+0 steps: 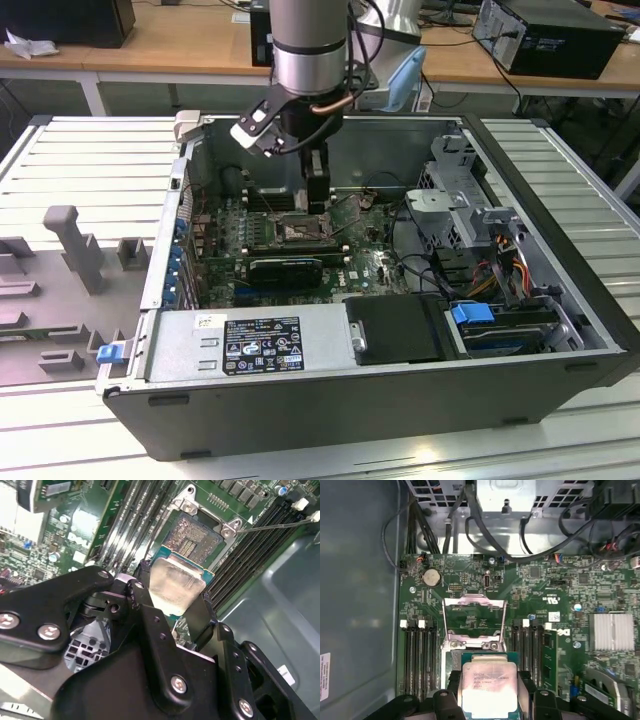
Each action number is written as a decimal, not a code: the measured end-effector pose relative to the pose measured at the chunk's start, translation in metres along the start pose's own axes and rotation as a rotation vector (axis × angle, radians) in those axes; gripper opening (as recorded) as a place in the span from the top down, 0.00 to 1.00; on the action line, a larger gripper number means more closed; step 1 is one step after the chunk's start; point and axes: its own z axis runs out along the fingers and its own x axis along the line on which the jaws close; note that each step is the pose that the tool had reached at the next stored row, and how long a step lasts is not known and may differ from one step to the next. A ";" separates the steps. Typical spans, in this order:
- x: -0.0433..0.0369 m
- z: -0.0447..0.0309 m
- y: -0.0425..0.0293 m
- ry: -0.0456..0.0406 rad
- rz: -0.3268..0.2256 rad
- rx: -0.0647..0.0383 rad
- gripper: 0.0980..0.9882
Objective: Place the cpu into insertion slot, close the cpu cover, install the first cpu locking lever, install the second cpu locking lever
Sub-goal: 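Place the cpu into insertion slot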
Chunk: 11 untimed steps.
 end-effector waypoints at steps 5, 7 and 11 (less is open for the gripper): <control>0.0016 0.0118 -0.0066 -0.0002 0.000 0.000 0.52; 0.0016 0.0175 -0.0121 0.0000 -0.002 0.000 0.52; 0.0041 0.0300 -0.0150 0.0006 -0.010 0.000 0.52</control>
